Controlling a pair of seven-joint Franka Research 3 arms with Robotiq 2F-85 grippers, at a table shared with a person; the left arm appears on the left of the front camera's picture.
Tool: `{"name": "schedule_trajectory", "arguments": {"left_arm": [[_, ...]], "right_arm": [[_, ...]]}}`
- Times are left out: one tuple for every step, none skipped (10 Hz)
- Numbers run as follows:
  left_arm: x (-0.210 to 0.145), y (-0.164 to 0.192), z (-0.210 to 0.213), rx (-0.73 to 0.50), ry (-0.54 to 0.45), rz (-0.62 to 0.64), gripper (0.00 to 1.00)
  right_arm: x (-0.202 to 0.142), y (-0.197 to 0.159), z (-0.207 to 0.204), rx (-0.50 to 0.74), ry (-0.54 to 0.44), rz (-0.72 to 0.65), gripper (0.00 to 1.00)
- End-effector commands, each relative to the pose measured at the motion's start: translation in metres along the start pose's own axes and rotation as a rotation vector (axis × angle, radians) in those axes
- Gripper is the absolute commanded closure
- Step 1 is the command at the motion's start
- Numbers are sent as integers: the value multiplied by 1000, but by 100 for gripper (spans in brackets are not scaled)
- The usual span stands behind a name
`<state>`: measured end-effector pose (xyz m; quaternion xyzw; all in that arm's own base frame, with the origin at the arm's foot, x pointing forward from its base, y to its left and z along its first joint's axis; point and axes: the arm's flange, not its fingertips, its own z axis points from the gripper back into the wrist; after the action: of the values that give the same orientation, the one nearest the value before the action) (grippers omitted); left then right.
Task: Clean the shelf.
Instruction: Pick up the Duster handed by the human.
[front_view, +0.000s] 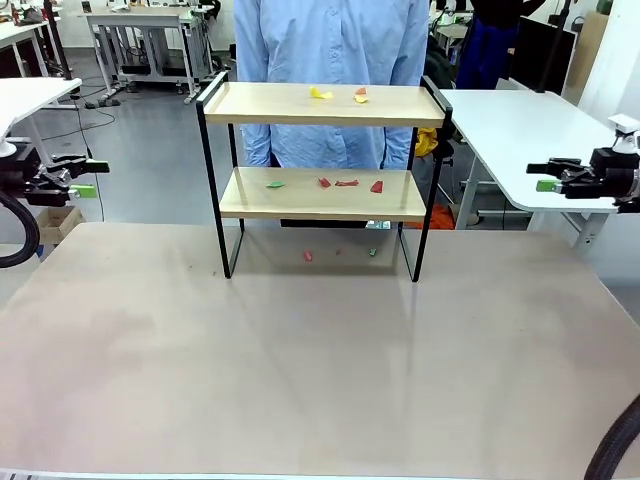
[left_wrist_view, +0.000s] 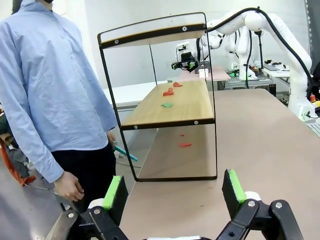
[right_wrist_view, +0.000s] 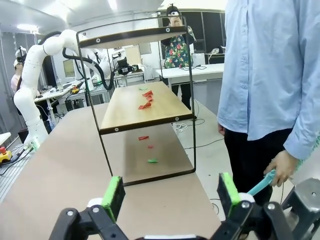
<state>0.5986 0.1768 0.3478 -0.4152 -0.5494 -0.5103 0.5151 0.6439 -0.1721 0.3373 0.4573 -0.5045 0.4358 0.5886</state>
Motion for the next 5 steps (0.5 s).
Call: {"name": "schedule_trajectory", "arguments": {"left_arm": [[7, 6, 3, -12, -66, 4, 0], [7, 6, 5, -8, -72, 4, 0], [6, 7, 8, -14, -92, 10, 0], [5, 9, 9, -14, -98, 13, 0], [4, 9, 11, -18, -108, 22, 0]], "right_arm": [[4, -4, 1, 6, -39, 14, 0], [5, -6, 2, 10, -48, 12, 0], [5, -7, 3, 14, -59, 7, 0], [6, -8, 4, 16, -65, 7, 0], [6, -7, 4, 18, -70, 3, 0]]}}
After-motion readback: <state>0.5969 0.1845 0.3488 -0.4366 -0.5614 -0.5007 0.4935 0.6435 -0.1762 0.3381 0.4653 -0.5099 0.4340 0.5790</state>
